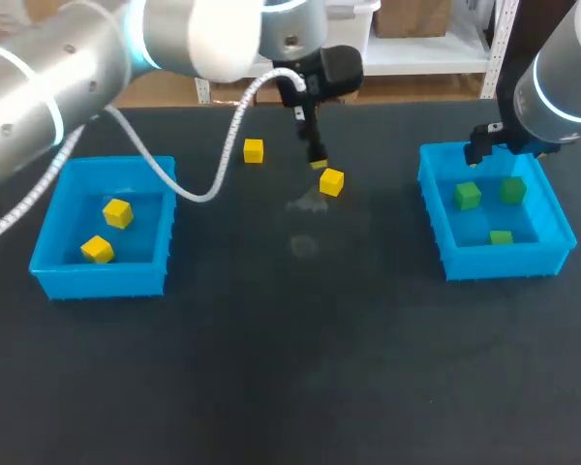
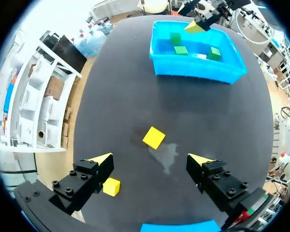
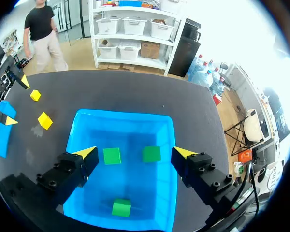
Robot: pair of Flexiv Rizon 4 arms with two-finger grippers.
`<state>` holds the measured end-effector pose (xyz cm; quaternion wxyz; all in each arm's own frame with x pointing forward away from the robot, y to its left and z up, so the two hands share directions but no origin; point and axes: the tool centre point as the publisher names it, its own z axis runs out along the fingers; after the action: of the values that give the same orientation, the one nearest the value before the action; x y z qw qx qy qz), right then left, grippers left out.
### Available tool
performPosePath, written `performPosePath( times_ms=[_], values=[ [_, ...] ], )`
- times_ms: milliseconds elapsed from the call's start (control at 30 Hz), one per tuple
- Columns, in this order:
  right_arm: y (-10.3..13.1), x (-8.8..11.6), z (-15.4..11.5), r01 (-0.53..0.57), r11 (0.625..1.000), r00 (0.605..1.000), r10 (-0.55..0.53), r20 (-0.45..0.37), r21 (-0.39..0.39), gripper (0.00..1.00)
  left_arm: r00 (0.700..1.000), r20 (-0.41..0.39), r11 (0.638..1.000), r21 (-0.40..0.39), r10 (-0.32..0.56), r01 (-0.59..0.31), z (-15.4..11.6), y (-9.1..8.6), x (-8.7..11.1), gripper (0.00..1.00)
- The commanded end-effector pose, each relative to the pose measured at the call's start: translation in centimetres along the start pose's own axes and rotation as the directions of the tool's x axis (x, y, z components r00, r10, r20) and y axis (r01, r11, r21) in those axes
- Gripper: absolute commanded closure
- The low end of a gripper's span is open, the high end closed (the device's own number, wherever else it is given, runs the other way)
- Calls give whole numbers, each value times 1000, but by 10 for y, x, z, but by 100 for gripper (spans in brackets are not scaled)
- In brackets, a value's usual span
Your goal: Put the green cubes in the right bin and the yellow cubes in the left bin.
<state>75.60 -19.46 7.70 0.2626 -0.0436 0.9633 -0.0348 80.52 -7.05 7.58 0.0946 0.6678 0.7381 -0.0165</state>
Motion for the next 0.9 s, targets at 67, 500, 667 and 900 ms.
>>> performPosePath(
  times_ms=[67, 500, 667, 900],
  values=[
    [0, 1, 0, -1, 1000, 1000, 1, 5, 2, 0, 998, -70, 1000, 20, 0, 1, 18, 4, -16, 0],
    [0, 1, 0, -1, 1000, 1000, 1, 5, 2, 0, 978, -138, 987, 35, -153, 159, 52, 11, -18, 0],
    [0, 1, 0, -1, 1000, 1000, 1, 5, 2, 0, 959, -161, 970, 31, -233, 241, 61, 11, -22, 0],
    [0, 1, 0, -1, 1000, 1000, 1, 5, 2, 0, 916, -209, 938, -10, -342, 348, 75, 15, -25, 0]
  ],
)
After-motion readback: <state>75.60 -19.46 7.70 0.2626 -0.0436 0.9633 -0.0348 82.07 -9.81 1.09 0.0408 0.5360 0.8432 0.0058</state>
